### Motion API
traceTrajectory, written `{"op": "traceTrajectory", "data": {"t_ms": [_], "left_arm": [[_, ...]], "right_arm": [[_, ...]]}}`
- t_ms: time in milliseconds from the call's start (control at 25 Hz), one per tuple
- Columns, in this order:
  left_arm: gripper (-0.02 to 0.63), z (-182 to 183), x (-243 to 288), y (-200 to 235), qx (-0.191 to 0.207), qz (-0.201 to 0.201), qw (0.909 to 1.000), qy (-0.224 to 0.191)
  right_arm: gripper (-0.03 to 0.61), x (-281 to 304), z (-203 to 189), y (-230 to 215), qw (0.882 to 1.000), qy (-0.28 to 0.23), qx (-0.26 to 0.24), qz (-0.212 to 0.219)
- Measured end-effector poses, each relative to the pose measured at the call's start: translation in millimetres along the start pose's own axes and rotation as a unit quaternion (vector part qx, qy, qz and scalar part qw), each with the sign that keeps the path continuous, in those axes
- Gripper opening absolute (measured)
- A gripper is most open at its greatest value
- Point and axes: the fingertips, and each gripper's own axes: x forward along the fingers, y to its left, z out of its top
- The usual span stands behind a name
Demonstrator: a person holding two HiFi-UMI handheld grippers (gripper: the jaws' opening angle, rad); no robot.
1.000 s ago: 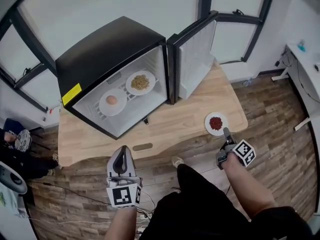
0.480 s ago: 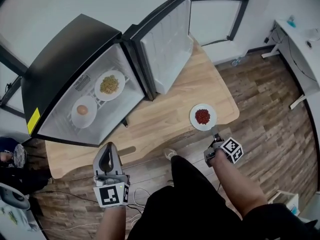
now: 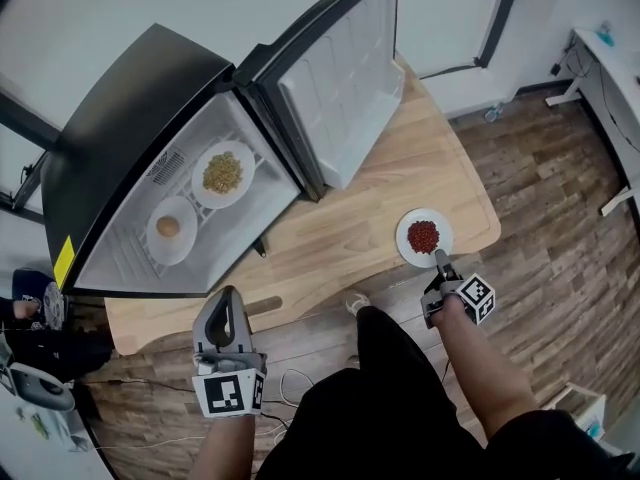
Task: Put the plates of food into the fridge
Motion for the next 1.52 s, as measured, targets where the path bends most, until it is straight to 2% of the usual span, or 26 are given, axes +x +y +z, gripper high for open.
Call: {"op": "traceTrajectory", "data": {"t_ms": [40,120,240,320,440,640,1040,1520], "left_arm": [[0.005,0.2,0.5,0.3,0.004,-0.002,1.0,0.002],[0.005,0.3,1.4,1.9,0.008,-0.002,1.0,0.004],[0.005,-0.7,0.6,3.1,0.008,-0.001,1.0,0.006],[0.005,-2.2,-3.2,4.3,0.006,0.001,0.9999,0.008],[0.005,-1.7,-10.0,7.2,0.002,0.006,1.0,0.006],[0.005,1.4,-26.9,10.7,-0.003,0.018,0.9998,-0.006],[0.005,-13.3,-84.4,31.1,-0.025,0.073,0.9969,-0.014],[0.005,-27.4,-150.8,70.5,-0.046,0.141,0.9887,-0.021]], "right_arm": [[0.237,3.3,-1.9,-1.7,1.0,0.002,0.003,0.001],[0.141,7.0,-5.2,-5.5,1.0,0.007,0.001,-0.008],[0.117,4.7,-6.8,-2.4,1.0,0.009,-0.018,-0.011],[0.051,-2.5,-8.7,1.3,1.0,0.007,-0.026,-0.007],[0.032,-12.6,-9.7,9.0,1.0,0.001,-0.021,0.013],[0.031,-23.5,-15.5,26.4,0.999,0.008,-0.027,0.043],[0.031,-36.7,-47.0,67.6,0.993,0.062,-0.055,0.083],[0.031,-30.8,-116.5,121.2,0.98,0.131,-0.101,0.114]]}}
